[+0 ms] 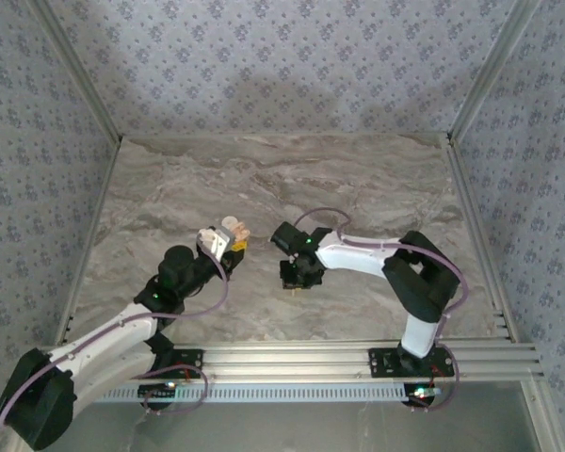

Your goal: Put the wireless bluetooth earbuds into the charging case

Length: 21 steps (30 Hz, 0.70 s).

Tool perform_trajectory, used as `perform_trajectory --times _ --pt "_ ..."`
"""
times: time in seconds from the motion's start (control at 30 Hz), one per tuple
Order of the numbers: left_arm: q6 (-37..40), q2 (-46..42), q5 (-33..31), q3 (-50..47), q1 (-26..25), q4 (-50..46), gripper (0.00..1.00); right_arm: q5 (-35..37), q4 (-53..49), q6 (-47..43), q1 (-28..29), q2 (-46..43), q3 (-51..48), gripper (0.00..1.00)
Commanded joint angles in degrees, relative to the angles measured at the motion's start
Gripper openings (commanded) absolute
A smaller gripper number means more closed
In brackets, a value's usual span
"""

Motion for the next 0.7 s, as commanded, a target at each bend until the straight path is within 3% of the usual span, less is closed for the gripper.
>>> perform_trajectory --times 0.0,0.2,0.4,0.67 --pt "0.9 2.3 4.9 1.1 0.4 4.4 0.13 5.1 7.8 -1.1 -0.9 -5.5 -3.5 0.21" --pt "2.9 7.6 10.4 1.5 0.2 9.9 0.13 8.2 14.7 -8.3 -2.2 -17.2 -8.9 0.21" --pt "6.4 11.4 15.8 5.1 -0.5 9.0 0.13 8.4 20.9 -16.9 -3.5 -29.8 -12.6 0.21" --pt "8.9 15.8 17.8 10.1 -3.3 9.3 0.13 5.8 25.7 -23.9 -3.4 -38.7 -12.2 0.21"
